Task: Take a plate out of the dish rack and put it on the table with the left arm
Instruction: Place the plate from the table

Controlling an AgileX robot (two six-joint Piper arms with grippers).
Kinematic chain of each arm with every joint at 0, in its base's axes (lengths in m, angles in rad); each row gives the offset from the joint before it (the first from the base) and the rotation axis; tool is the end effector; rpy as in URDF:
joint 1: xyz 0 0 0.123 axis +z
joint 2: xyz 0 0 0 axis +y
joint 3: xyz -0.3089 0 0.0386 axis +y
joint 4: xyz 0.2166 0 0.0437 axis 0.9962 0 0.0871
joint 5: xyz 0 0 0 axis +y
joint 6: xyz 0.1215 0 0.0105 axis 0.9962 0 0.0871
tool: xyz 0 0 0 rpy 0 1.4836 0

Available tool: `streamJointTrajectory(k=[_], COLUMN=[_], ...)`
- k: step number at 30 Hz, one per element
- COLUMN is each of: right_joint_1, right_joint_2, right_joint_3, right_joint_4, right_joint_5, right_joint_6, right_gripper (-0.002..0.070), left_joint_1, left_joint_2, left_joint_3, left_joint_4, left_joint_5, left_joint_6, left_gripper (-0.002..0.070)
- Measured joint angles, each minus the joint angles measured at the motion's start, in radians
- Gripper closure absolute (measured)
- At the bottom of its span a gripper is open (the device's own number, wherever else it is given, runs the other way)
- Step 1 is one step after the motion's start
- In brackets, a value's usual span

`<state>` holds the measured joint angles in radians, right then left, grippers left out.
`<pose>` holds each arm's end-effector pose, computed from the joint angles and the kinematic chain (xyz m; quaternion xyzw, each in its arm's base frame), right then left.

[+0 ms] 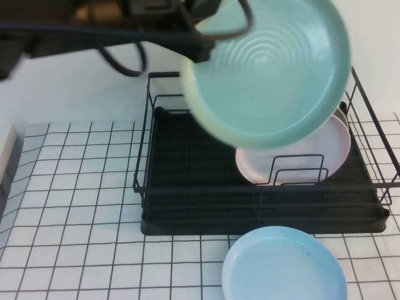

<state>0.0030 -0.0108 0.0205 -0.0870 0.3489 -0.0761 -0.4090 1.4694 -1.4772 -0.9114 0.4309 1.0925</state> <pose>0.0252 -0.0036 0.1672 -0.0550 0.7940 -0.0586 0.6026 0.2928 -0.1709 0.4590 0.3389 0.6851 -0.1851 0.6176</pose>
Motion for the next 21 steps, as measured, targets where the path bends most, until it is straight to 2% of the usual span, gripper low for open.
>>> streamJointTrajectory(k=[4,6,10,12,17,21], right_joint_1=[0.0,0.0,0.0,0.0,0.0,0.0], right_joint_2=[0.0,0.0,0.0,0.0,0.0,0.0], right_joint_3=[0.0,0.0,0.0,0.0,0.0,0.0], right_joint_4=[0.0,0.0,0.0,0.0,0.0,0.0], right_joint_5=[0.0,0.0,0.0,0.0,0.0,0.0], right_joint_6=[0.0,0.0,0.0,0.0,0.0,0.0], right_gripper=[0.0678,0.0678,0.0678,0.0678,0.0678,0.0678], left_joint_1=[0.078,0.103,0.117,0.098,0.026,-0.045], left_joint_2=[-0.057,-0.064,-0.058,-0.051,-0.025,-0.003], left_joint_3=[-0.002,-0.004,-0.004,0.0,0.104,0.246], left_joint_4=[0.141,0.17,0.182,0.178,0.171,0.171], left_joint_5=[0.203,0.305,0.472,0.534,0.509,0.346], left_joint_6=[-0.226,-0.292,-0.352,-0.359,-0.366,-0.36], left_gripper=[0.0673,0.0673,0.0673,0.0673,0.0673,0.0673])
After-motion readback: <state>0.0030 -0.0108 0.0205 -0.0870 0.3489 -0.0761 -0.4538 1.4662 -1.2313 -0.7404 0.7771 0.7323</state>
